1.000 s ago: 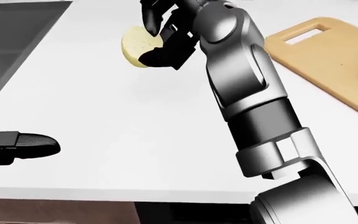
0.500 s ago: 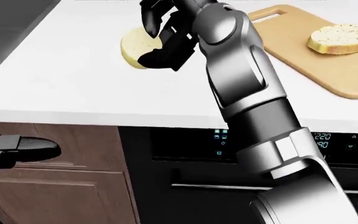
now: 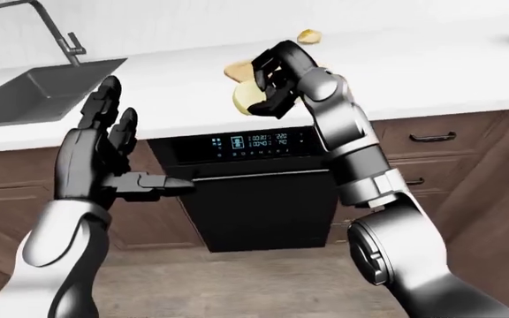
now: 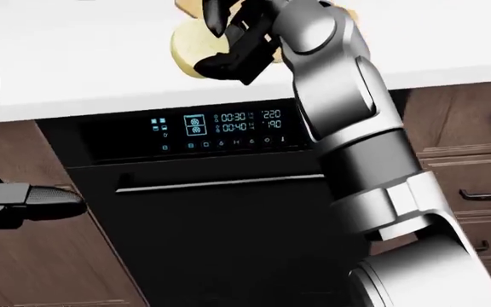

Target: Pick up the wedge of cheese and place it on the slice of bread to prepare a simple cheese on bread dish.

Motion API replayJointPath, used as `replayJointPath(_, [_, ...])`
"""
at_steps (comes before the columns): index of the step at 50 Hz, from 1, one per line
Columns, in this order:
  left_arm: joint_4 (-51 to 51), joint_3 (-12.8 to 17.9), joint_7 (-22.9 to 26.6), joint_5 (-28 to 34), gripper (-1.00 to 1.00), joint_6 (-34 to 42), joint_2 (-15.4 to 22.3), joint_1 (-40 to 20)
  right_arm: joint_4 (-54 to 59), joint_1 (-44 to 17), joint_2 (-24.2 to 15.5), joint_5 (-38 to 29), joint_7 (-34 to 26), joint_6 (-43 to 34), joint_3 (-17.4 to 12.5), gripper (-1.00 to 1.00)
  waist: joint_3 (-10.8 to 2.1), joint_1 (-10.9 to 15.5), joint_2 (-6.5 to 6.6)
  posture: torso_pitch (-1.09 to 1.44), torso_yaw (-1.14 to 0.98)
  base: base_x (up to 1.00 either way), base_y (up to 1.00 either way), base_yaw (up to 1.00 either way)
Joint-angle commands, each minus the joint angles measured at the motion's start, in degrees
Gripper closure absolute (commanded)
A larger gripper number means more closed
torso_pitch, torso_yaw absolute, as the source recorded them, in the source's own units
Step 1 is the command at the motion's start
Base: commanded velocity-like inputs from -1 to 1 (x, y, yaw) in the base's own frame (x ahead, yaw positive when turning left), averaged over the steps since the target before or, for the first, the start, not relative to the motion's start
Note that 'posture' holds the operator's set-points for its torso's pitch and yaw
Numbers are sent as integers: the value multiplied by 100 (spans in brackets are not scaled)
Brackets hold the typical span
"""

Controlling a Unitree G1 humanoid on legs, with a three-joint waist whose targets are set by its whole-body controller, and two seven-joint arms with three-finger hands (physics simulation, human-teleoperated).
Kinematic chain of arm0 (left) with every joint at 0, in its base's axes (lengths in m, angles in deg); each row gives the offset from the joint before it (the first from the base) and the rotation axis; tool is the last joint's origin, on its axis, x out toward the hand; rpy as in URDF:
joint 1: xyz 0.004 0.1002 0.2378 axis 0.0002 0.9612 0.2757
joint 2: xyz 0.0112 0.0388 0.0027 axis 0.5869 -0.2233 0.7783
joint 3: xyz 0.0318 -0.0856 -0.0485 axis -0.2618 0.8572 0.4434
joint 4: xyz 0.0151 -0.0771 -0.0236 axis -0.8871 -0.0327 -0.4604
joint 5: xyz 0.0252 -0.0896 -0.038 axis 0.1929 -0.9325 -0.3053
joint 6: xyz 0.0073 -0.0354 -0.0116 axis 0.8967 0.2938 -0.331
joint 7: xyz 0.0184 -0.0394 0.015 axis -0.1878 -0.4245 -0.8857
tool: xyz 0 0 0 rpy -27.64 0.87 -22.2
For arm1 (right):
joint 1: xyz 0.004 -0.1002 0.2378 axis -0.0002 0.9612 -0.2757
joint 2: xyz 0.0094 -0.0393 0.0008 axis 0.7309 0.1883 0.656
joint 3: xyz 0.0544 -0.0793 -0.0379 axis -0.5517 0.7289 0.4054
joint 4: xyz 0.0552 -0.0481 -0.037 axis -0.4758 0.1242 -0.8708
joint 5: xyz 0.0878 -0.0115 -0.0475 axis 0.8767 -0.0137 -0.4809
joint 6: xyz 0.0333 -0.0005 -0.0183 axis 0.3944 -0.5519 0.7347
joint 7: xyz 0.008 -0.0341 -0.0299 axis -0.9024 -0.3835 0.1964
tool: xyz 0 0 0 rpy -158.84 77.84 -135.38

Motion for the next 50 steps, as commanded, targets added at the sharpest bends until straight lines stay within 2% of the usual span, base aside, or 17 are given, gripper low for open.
replayJointPath(1, [86,82,-6,20,-100,-149,57,-65,-162,-231,-17,15,93,150,-21,100,-88,23,-45,0,0,0,0,0])
replayJointPath(7, [156,148,-32,-43,-100,10,120,-176,-104,-286,-40,91,180,180,-48,100,-51,-106,148,0,0,0,0,0])
replayJointPath(11, [163,135,-58,-60,-100,26,136,-198,-189,-328,-66,90,173,92,-41,100,-114,-98,730,0,0,0,0,0])
replayJointPath(12, [154,132,-62,-64,-100,24,137,-206,-143,-357,-83,97,194,112,-54,100,-109,-169,512,0,0,0,0,0])
replayJointPath(14, [157,130,-68,-71,-100,32,143,-214,-119,-378,-91,110,211,113,-61,100,-350,-376,443,0,0,4,0,0])
replayJointPath(17, [179,155,-76,-95,-100,50,144,-210,-123,-380,-94,123,211,117,-53,100,-283,-152,-347,0,0,31,0,0])
replayJointPath(18, [186,158,-85,-103,-100,60,142,-213,-159,-380,-93,126,201,86,-54,100,-64,-60,-164,0,0,42,0,0])
replayJointPath(21, [200,166,-117,-139,-100,139,172,-292,-205,-366,-108,120,166,80,-44,100,-194,-80,-75,0,0,46,0,0])
replayJointPath(31, [164,176,-143,-187,-100,100,222,-304,-306,-356,-103,120,131,47,-58,100,-133,-122,324,0,0,50,0,0])
replayJointPath(33, [156,175,-139,-184,-100,75,224,-284,-304,-358,-100,126,135,49,-54,100,-183,-182,524,0,0,52,0,0])
replayJointPath(35, [191,193,-150,-208,-100,124,228,-295,-293,-356,-94,133,144,52,-52,100,-330,-159,929,0,0,52,0,0])
replayJointPath(36, [191,197,-151,-212,-100,122,229,-289,-306,-354,-92,141,138,41,-54,100,-161,-137,601,0,0,59,0,0])
replayJointPath(37, [181,194,-148,-209,-100,97,226,-274,-300,-351,-91,146,143,46,-53,100,-144,-184,676,0,0,62,0,0])
replayJointPath(43, [127,165,-126,-177,-100,-9,209,-207,-269,-341,-96,175,174,56,-62,100,-237,0,341,0,0,67,0,0])
replayJointPath(46, [148,193,-124,-193,-100,17,214,-209,-302,-346,-103,182,169,37,-60,100,-327,111,122,0,0,69,-1,0])
replayJointPath(48, [158,194,-123,-195,-100,23,218,-207,-303,-341,-107,180,179,45,-56,100,-397,131,-168,0,0,69,-1,0])
replayJointPath(50, [181,219,-130,-219,-100,80,236,-246,-322,-335,-109,180,166,41,-51,100,-188,56,-149,0,0,69,0,0])
